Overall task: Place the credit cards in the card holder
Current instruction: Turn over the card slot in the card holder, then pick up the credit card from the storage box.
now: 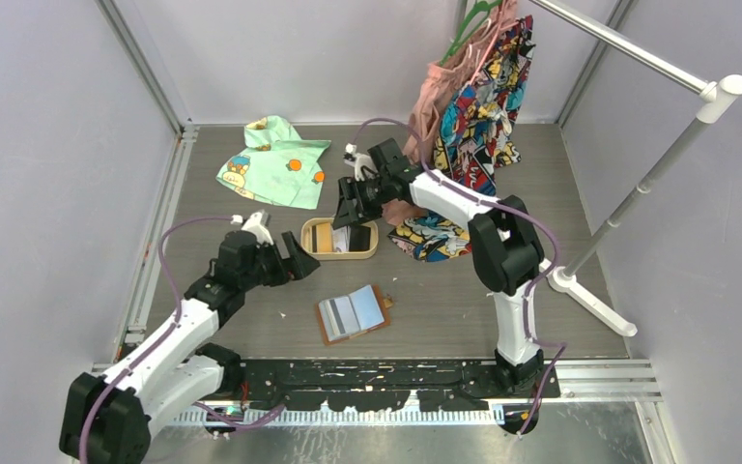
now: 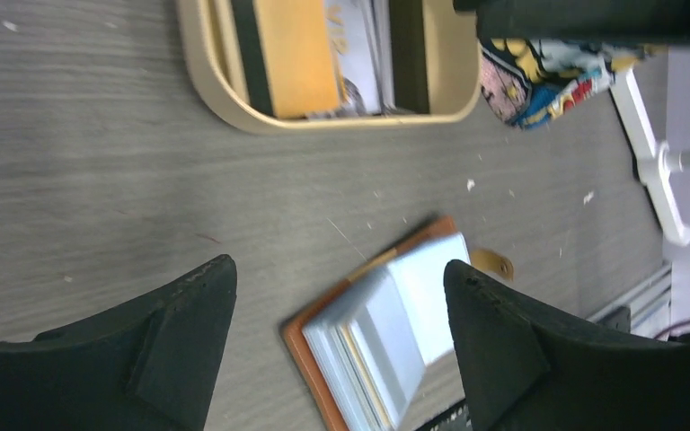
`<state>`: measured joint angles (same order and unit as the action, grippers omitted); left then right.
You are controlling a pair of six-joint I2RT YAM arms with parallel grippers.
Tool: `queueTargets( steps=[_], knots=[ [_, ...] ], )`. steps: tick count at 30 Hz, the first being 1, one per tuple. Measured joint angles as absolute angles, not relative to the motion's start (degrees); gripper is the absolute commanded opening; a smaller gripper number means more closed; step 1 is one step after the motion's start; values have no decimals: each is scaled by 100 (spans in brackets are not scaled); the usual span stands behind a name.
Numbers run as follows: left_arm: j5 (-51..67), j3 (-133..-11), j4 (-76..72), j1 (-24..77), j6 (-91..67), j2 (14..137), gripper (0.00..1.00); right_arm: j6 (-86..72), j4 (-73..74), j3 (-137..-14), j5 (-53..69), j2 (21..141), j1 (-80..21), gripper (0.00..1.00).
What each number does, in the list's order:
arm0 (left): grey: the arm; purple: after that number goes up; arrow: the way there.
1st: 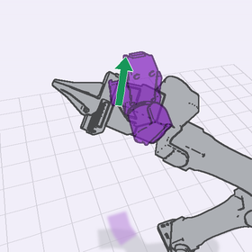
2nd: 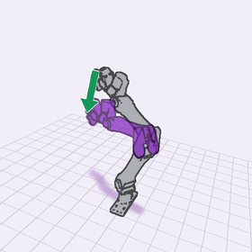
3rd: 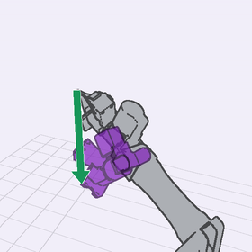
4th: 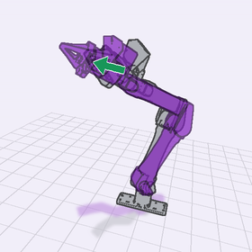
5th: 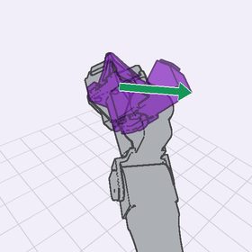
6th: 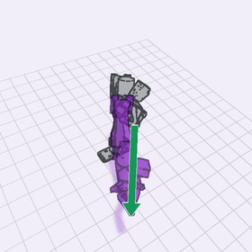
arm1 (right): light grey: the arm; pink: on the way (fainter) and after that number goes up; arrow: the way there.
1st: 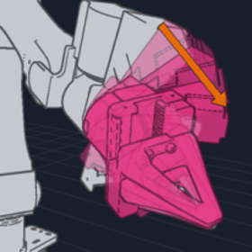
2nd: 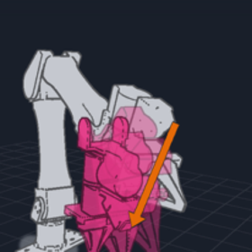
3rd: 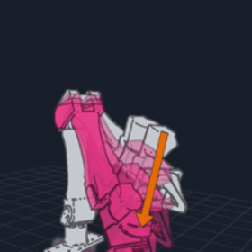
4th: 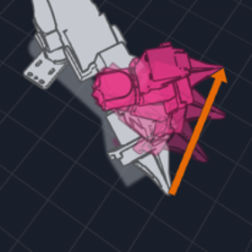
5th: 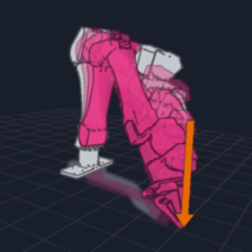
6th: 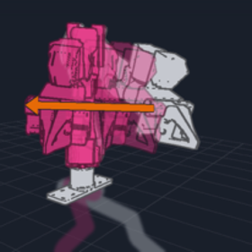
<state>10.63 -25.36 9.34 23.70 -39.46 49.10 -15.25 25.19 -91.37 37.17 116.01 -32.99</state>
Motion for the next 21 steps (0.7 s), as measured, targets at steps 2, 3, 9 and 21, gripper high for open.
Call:
queueTargets(
  steps=[2, 3, 9, 21],
  knots=[
    [1190, -2536, 733, 2064, -3957, 5127, 80, -1719, 2506, -9220, 3710, 11773, -3319, 60],
    [1245, -2536, 596, 1914, -3962, 5282, 78, -1804, 2497, -9275, 3710, 11856, -3345, 58],
    [1597, -2539, -172, 1391, -3992, 6311, 65, -2268, 2491, -9913, 3588, 12567, -3509, 48],
    [1964, -3299, -766, 1162, -3975, 7968, 42, -2759, 2630, -10298, 3402, 13144, -3658, 45]
  ],
)
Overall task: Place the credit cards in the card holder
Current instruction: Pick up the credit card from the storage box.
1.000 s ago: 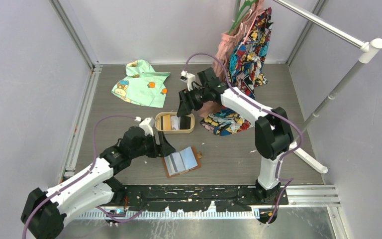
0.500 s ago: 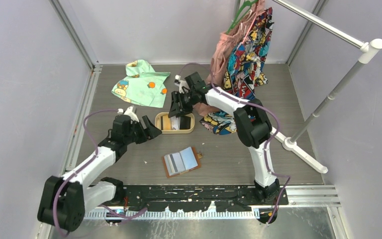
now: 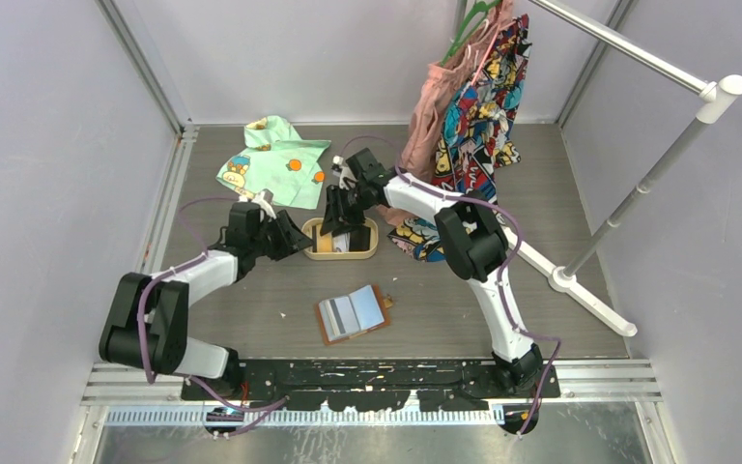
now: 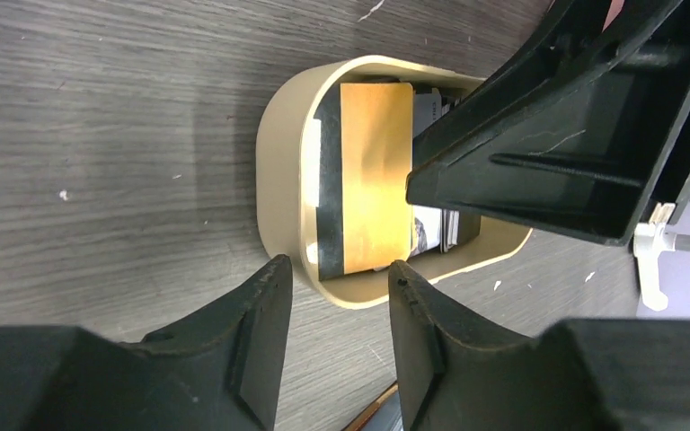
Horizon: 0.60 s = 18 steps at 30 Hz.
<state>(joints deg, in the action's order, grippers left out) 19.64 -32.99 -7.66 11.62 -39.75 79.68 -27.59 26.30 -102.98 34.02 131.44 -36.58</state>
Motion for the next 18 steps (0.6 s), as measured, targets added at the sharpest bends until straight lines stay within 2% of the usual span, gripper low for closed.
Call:
queueTargets(
  steps=[9, 18],
  knots=[
    [2086, -3546, -775, 1116, -3848, 8630, 30, -3304, 2189, -10226, 3953, 13238, -3603, 38],
    [2263, -3656, -775, 1116, -3844, 8689, 26, -3844, 1500, -10027, 4484, 13240, -3699, 36]
  ],
)
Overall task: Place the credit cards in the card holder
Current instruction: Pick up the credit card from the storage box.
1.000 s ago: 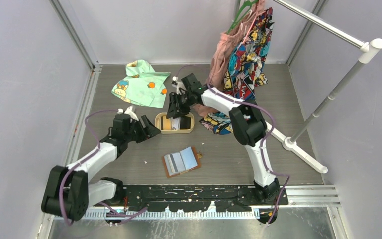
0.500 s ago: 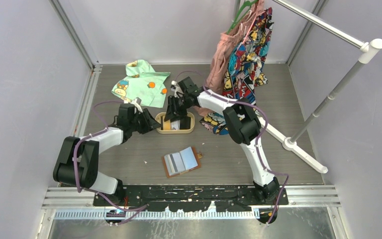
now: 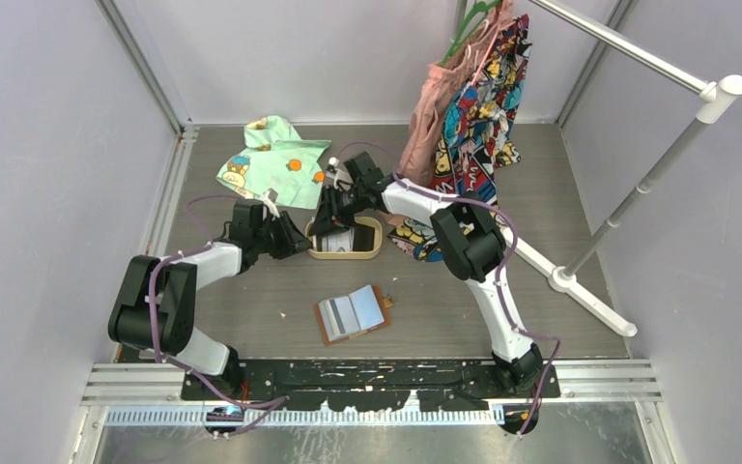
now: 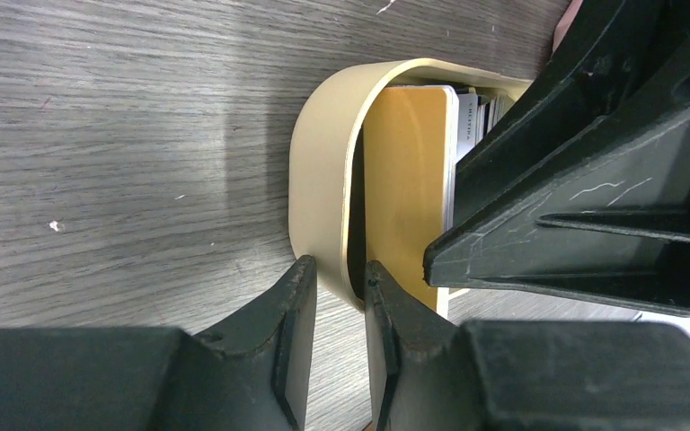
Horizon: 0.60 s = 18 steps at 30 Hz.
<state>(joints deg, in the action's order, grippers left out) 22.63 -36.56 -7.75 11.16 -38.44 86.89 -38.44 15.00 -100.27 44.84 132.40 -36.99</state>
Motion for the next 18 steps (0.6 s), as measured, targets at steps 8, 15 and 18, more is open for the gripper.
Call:
queueTargets(
  steps=[8, 15, 18],
  knots=[
    [2318, -3662, -762, 1114, -3833, 8689, 25, -3496, 2108, -10278, 3959, 13260, -3719, 40],
    [2340, -3695, -701, 1111, -3824, 8689, 25, -3234, 2449, -10390, 3771, 13257, -3715, 35],
    [2423, -3736, -666, 1116, -3822, 8689, 26, -3159, 2467, -10302, 3588, 13257, -3699, 25]
  ],
)
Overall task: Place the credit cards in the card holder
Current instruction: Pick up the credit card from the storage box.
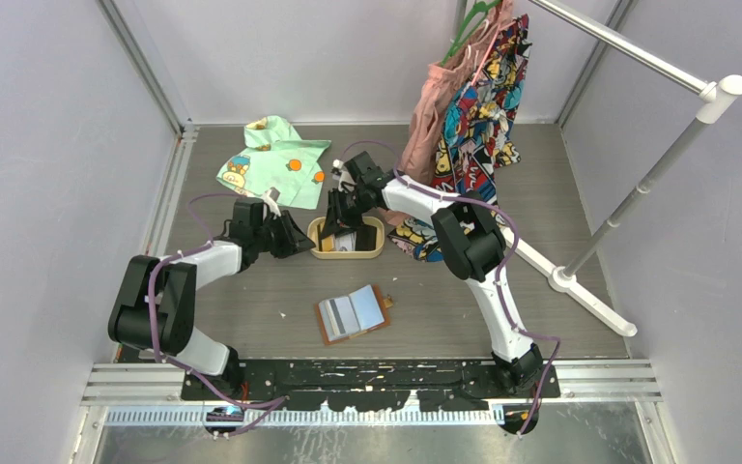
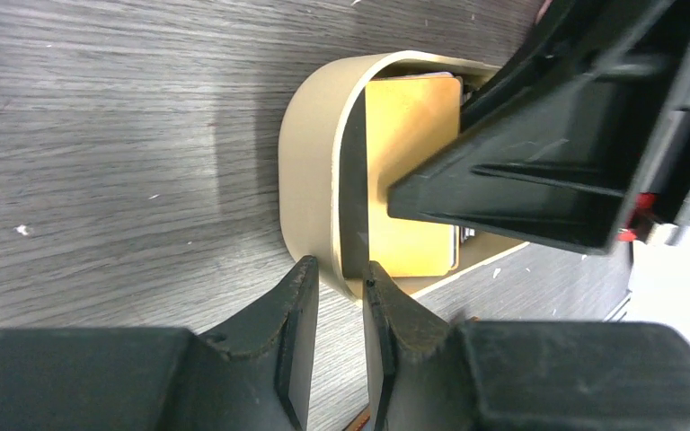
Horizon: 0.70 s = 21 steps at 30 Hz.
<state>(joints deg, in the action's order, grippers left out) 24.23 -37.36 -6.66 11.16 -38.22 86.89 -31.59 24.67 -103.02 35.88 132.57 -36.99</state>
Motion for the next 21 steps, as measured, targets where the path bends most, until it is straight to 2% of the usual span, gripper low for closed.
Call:
queueTargets(
  steps=[2, 7, 15, 21],
  knots=[
    [2506, -3756, -668, 1122, -3824, 8689, 26, -3159, 2497, -10215, 3566, 13260, -3677, 24],
    [2641, -3769, -666, 1122, -3824, 8707, 26, -3352, 2250, -10005, 3754, 13266, -3623, 30],
    [2707, -3776, -655, 1122, -3826, 8698, 28, -3778, 1817, -9880, 4080, 13340, -3570, 2],
    [2707, -3776, -534, 1125, -3850, 8278, 29, -4027, 1466, -9708, 4401, 13340, -3428, 2]
  ],
)
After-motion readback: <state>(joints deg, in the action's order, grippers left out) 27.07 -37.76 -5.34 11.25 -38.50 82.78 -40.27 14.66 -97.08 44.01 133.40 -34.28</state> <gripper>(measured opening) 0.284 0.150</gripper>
